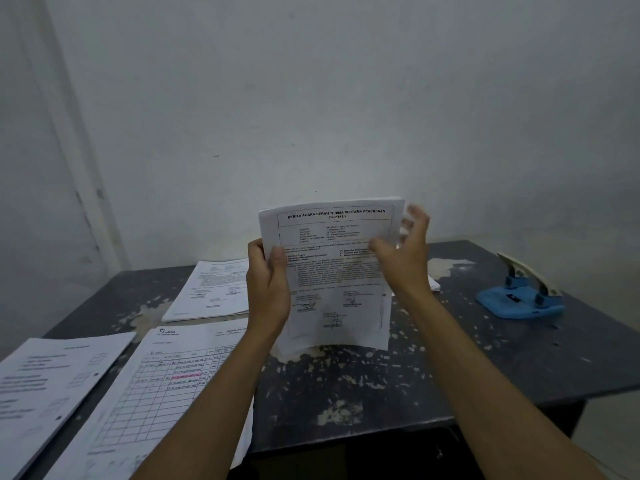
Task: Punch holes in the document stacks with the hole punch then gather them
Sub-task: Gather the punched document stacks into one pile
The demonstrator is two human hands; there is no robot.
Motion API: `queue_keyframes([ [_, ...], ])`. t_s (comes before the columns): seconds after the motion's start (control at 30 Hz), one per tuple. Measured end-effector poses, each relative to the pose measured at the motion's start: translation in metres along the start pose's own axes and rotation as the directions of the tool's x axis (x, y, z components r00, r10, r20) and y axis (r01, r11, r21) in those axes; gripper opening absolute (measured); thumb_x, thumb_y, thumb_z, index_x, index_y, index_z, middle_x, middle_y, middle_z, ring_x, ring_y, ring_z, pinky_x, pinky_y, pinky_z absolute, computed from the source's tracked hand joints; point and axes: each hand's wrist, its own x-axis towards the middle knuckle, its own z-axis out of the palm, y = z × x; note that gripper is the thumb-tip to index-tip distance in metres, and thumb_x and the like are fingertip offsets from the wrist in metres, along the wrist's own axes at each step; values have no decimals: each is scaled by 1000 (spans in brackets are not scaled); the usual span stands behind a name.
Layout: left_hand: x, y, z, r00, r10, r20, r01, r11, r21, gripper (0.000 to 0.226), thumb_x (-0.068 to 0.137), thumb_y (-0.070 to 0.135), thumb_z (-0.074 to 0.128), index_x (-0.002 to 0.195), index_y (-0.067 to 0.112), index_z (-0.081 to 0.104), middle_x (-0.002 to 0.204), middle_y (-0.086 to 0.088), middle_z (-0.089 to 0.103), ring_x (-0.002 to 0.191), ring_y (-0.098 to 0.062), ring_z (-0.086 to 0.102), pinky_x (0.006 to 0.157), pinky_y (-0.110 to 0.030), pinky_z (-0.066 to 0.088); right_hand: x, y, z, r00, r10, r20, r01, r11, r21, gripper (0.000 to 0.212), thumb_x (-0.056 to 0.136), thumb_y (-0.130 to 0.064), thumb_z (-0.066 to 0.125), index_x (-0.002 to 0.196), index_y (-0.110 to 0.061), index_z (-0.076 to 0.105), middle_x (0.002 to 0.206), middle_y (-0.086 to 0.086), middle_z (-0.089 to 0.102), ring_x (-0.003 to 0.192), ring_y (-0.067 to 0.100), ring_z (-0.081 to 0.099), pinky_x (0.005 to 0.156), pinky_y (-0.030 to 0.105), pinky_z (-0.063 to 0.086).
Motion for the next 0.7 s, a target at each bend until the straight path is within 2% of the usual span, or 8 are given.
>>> queue_keyframes([
  [0.03, -1, -1, 1, 1000, -3, -5, 3, 1000, 1, 20, 104, 40, 39, 116, 24, 42, 107, 15, 62, 91, 2, 64, 64, -14, 54, 1, 10, -3, 992, 96, 82, -101, 993, 56, 53, 82, -13, 71, 129, -17, 47, 123, 3, 61, 112, 23, 61, 83, 34, 57],
  [0.07, -2, -2, 3, 1000, -1, -14, 2, 1000, 15, 20, 103, 40, 40, 116, 25, 41, 108, 15, 62, 91, 1, 65, 63, -15, 55, 0, 19, -4, 983, 126, 134, -133, 990, 46, 38, 83, -13, 71, 119, -12, 58, 114, 5, 68, 102, 22, 66, 79, 34, 58],
  [0.13, -3, -3, 9, 999, 13, -52, -9, 998, 69, 18, 103, 40, 40, 114, 26, 40, 106, 16, 62, 90, -2, 65, 62, -18, 56, -7, 33, -1, 989, 65, 135, -67, 998, 10, 23, 86, -14, 71, 108, -10, 69, 104, 4, 74, 90, 14, 70, 73, 29, 58],
  [0.27, -2, 1, 20, 988, 68, -138, -42, 983, 180, 18, 104, 38, 37, 111, 21, 37, 109, 4, 61, 92, -10, 63, 63, -25, 57, -22, 31, 14, 997, -75, 26, 75, 997, 6, 19, 89, -14, 68, 108, -18, 67, 95, -11, 70, 88, 2, 67, 64, 11, 53],
  [0.37, 1, 8, 24, 978, 125, -165, -88, 974, 210, 23, 104, 40, 37, 115, 19, 36, 111, 2, 60, 91, -9, 62, 62, -23, 57, -18, 25, 17, 996, -79, -41, 80, 997, 23, 18, 87, -13, 66, 104, -19, 64, 92, -11, 70, 79, 2, 67, 56, 14, 52],
  [0.43, -2, 7, 24, 978, 118, -173, -82, 976, 203, 27, 103, 42, 37, 115, 18, 36, 111, 3, 60, 92, -7, 62, 63, -22, 57, -19, 27, 17, 994, -82, -79, 81, 997, -9, 19, 84, -13, 65, 102, -19, 64, 91, -11, 69, 78, 4, 66, 57, 18, 55],
  [0.57, -13, -1, 22, 985, 45, -169, -15, 984, 175, 23, 103, 44, 36, 112, 22, 38, 106, 9, 61, 91, -7, 63, 66, -29, 59, -31, 41, 17, 994, 35, -107, -30, 998, 52, 21, 85, -15, 68, 102, -23, 58, 94, -17, 65, 80, -1, 65, 57, 11, 51],
  [0.7, -7, -1, 22, 981, 44, -187, -15, 988, 152, 26, 103, 44, 35, 111, 20, 41, 101, 14, 61, 86, 0, 63, 63, -22, 56, -31, 42, 16, 988, 63, -143, -46, 992, 115, 26, 82, -16, 70, 102, -20, 54, 95, -12, 66, 78, -7, 64, 59, 12, 51],
])
